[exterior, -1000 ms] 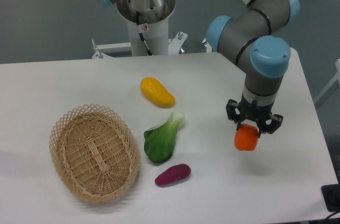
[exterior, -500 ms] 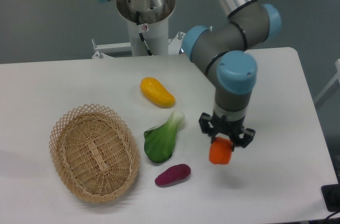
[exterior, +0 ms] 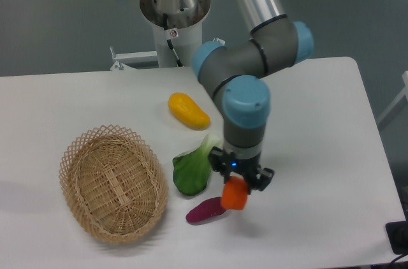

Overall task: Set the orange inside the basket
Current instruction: 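Carry the orange ball over the bok choy toward the wicker basket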

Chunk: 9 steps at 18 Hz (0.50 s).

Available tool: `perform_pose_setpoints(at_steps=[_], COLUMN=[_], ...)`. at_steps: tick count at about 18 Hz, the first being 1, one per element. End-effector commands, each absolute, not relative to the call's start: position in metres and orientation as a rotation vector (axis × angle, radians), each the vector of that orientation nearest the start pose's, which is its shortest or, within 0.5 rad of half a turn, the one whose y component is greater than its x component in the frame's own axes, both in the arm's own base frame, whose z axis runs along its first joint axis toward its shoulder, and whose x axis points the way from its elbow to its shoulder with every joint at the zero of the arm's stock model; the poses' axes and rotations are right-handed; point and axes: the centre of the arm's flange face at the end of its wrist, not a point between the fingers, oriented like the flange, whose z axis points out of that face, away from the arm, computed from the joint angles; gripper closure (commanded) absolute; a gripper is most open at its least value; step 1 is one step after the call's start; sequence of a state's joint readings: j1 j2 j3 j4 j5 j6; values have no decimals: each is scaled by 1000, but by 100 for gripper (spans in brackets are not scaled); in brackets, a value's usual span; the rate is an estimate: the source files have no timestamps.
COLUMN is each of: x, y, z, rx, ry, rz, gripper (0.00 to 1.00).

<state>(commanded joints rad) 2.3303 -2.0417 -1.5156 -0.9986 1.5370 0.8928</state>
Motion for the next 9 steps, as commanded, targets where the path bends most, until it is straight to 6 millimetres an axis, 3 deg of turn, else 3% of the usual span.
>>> perform_pose_setpoints(at_steps=[3,9], x=[-312,-259], y=[601,626], z=[297,295], rx=[-2998,-2986], ry=[268,374], rz=[121,110], gripper=[62,62])
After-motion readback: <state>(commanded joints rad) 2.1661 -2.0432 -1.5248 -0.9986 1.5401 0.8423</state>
